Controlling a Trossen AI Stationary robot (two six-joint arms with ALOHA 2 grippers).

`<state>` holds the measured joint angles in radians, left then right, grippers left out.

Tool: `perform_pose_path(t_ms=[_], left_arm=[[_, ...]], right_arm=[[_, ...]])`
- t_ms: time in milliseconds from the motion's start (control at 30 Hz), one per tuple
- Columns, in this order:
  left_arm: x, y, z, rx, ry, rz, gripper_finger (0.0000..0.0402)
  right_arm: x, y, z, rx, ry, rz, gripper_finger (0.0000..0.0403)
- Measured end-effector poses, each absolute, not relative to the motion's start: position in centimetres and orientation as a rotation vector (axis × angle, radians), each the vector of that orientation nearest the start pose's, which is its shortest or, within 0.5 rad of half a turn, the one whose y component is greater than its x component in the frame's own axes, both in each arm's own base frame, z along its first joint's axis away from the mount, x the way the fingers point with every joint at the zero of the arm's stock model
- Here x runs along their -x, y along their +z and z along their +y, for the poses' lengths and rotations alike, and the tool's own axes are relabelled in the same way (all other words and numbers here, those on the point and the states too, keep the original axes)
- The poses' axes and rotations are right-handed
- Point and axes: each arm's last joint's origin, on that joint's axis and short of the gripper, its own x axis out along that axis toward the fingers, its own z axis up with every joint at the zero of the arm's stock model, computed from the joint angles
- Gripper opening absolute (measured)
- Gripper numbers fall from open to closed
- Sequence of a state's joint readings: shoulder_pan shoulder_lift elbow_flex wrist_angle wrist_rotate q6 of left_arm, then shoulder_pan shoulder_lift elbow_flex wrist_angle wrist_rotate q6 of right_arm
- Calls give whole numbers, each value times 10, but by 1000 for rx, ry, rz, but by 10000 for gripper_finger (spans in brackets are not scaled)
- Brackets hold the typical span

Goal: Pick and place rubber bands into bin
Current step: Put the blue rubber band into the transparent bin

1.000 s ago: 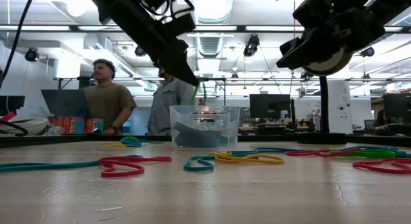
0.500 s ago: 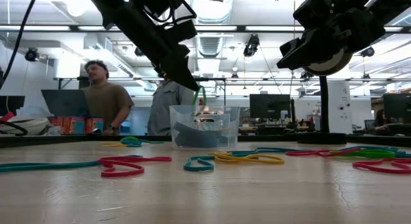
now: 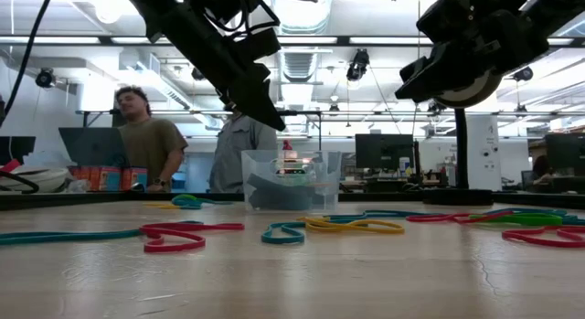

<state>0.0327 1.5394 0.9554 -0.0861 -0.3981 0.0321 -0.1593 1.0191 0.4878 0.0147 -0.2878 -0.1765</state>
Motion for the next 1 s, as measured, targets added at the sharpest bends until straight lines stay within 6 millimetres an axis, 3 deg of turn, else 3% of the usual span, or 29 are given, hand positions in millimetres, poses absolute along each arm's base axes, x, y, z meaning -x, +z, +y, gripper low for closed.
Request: perform_pose_path(t_ms=[167,567,1000], left_arm=[[-323,224,12,-162,375,668,130],[-320,224,-30,-175,260,657,130],[-292,227,-63,-201,152,676,130]], right_arm=[[-208,190,-22,-37,177,587,68],[-235,137,-9,-172,199,773,70],[-262,121,-11,-263,146,820,168]])
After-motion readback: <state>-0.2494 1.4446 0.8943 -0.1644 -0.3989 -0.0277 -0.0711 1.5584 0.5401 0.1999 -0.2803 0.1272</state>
